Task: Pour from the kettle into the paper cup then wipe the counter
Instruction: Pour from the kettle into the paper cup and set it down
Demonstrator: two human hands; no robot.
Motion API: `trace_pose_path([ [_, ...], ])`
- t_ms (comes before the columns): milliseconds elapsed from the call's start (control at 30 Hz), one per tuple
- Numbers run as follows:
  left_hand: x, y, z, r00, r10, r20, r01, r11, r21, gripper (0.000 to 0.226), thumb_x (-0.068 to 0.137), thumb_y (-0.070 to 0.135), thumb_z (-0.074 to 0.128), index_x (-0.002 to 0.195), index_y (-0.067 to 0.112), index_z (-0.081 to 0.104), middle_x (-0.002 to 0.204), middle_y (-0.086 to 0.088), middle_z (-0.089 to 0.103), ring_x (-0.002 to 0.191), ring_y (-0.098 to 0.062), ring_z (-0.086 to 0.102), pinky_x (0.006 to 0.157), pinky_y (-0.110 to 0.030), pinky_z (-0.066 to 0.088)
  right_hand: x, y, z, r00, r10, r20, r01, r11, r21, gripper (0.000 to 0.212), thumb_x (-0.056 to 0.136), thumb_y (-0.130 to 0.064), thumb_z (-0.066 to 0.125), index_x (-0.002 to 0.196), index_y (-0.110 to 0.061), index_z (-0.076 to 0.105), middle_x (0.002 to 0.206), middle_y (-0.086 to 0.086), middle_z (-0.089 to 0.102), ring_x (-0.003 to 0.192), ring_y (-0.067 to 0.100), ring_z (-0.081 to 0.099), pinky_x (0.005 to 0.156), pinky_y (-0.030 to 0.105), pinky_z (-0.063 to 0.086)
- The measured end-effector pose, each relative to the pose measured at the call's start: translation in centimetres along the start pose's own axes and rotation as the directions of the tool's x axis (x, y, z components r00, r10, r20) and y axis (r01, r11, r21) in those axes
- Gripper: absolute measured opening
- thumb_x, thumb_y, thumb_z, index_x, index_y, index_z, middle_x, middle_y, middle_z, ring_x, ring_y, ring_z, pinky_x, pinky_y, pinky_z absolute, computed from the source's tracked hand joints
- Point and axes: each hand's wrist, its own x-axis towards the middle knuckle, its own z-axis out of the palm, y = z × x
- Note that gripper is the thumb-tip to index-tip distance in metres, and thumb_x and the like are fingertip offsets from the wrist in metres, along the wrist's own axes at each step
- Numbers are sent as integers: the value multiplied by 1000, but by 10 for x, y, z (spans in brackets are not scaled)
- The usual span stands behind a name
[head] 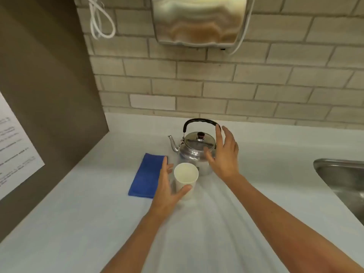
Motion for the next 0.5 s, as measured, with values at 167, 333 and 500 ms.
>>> trace_pose_path([
  [167,-10,-14,11,989,-110,103,113,993,-25,120,49,59,82,130,65,-7,131,28,39,121,10,41,96,-25,36,39,-2,6,1000,24,17,-24,1000,9,72,88,-40,55,145,-19,18,151,15,21,137,32,22,110,59,24],
  [333,-8,-16,12,988,-120,98,120,993,5,113,55,52,82,138,52,6,135,31,38,125,8,39,99,-19,37,81,1,9,994,-45,103,48,999,-25,63,89,-45,52,143,-25,26,141,15,34,125,33,38,99,55,36],
  [500,-8,-20,16,993,-113,46,109,991,79,94,60,55,78,135,50,22,132,35,38,124,12,38,93,-6,38,109,2,12,949,-143,280,137,990,41,43,91,-43,50,132,-34,45,118,11,51,100,28,57,81,39,47],
])
